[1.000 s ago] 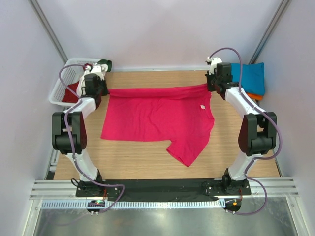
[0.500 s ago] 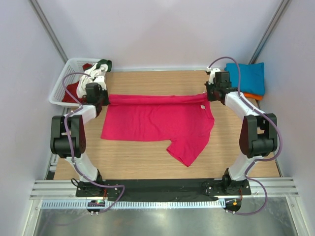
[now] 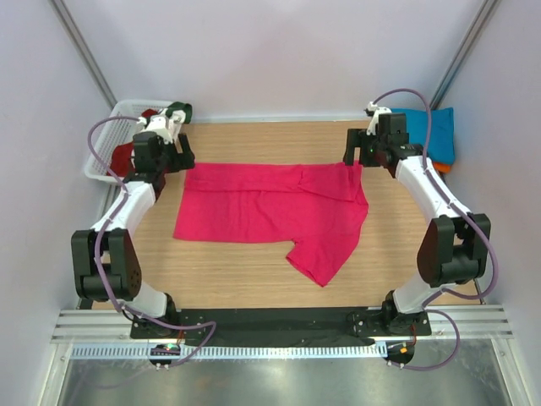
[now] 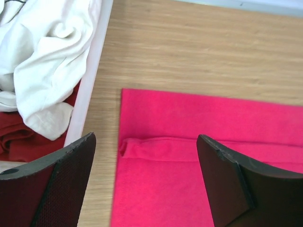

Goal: Fold and stack the t-shirts
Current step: Fold the tshirt

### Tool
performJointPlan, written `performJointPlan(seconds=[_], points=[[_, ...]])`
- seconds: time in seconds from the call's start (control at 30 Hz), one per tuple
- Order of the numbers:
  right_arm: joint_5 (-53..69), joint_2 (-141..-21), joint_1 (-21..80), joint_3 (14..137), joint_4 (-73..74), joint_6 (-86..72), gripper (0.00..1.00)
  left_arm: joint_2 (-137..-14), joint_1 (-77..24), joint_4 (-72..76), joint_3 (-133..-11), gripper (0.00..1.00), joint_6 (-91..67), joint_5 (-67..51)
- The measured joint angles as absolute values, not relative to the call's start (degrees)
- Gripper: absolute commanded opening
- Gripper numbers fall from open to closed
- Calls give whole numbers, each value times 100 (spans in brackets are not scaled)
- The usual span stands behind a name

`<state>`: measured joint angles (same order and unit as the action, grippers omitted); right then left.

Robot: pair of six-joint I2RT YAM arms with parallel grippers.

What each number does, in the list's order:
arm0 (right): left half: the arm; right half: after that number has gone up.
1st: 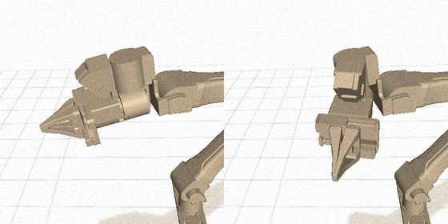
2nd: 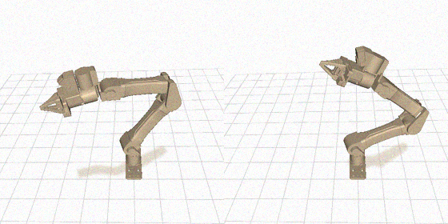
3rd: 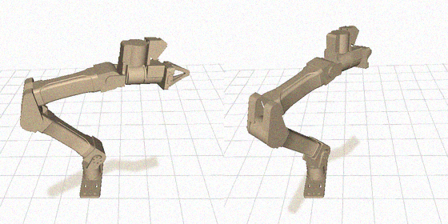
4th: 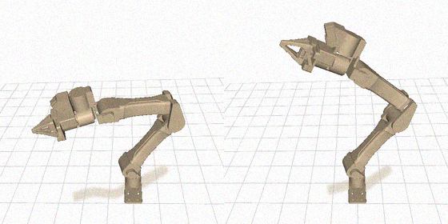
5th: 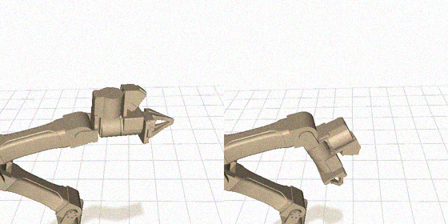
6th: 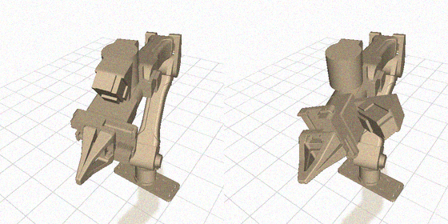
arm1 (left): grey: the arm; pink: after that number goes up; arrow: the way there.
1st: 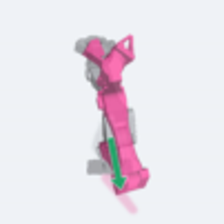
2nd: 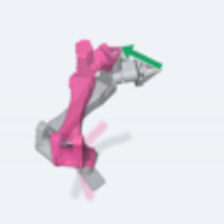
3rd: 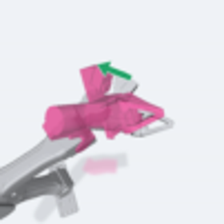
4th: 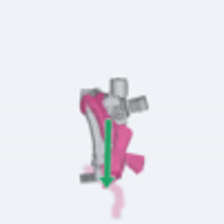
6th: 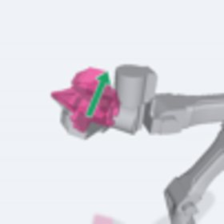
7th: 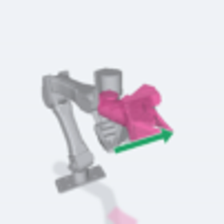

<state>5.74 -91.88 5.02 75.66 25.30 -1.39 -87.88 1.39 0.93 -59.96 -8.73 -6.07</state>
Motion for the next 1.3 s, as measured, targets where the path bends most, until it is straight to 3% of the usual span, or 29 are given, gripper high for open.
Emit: performJointPlan(seconds=[0.13, 0.27, 0.4, 0.5, 0.63, 0.9, 1.23, 1.3], points=[[589, -9452, 502, 7913, 2504, -952, 90, -8700, -130, -158, -6320, 90, -1525, -355], [593, -10315, 502, 8503, 2497, -1540, 84, -8884, -792, -545, -6761, 90, -1970, 10], [556, -11201, 502, 8967, 2659, -1776, 72, -9177, -1463, -735, -7122, 89, -2283, 217], [521, -11655, 502, 9198, 2821, -1841, 72, -9402, -1767, -895, -7288, 87, -2539, 231], [478, -11828, 502, 9205, 3013, -1857, 71, -9712, -1903, -1085, -7437, 86, -2788, 233], [419, -11926, 502, 9258, 3011, -1817, 54, -10088, -1946, -1280, -7487, 83, -3024, 233], [421, -12221, 502, 9470, 3009, -1772, 49, -10173, -1944, -1404, -7596, 83, -3087, 244], [419, -12293, 502, 9537, 3004, -1732, 41, -10180, -1944, -1404, -7616, 84, -3087, 246]])
